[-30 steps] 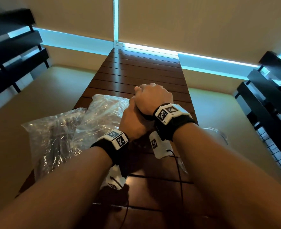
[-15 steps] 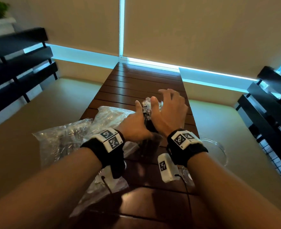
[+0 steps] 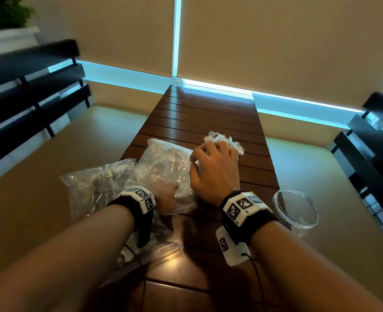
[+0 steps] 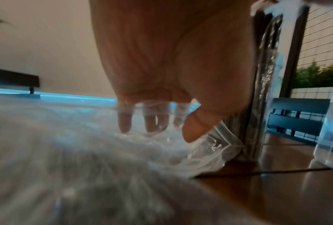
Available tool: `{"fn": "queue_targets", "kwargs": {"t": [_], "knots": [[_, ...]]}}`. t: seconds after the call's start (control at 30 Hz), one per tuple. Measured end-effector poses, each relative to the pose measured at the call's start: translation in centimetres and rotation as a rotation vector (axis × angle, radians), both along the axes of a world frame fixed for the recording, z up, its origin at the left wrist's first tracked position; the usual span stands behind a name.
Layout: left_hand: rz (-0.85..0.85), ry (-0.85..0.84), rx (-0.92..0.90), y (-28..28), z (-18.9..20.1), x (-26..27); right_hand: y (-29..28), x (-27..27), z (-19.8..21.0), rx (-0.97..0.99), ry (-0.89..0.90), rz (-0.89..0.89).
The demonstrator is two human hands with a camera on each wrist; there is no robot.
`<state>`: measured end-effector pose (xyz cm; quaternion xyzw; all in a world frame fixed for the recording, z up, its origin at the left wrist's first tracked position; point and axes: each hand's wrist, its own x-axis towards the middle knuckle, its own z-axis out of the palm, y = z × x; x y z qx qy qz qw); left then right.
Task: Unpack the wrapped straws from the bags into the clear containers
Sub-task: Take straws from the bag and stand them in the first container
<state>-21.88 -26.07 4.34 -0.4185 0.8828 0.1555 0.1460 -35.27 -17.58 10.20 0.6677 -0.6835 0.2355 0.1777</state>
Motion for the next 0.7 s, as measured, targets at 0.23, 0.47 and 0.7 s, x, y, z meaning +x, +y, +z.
{"fn": "queue_targets", "kwargs": {"t": [0.23, 0.47, 0.7], "knots": [[0.093, 0.325, 0.278, -1.6, 1.8, 1.7, 0.2, 0.9, 0.1, 0.022, 0.079, -0.014], [0.823, 0.192, -0.147, -9.3, 1.8, 12.8, 0.3, 6.0, -0.8, 0.174, -0.016, 0.275], [1.069, 0.613, 0.288, -8.3, -3.3, 17.1, 0.6, 10.5, -6.6, 1.105, -0.173, 0.372]]}}
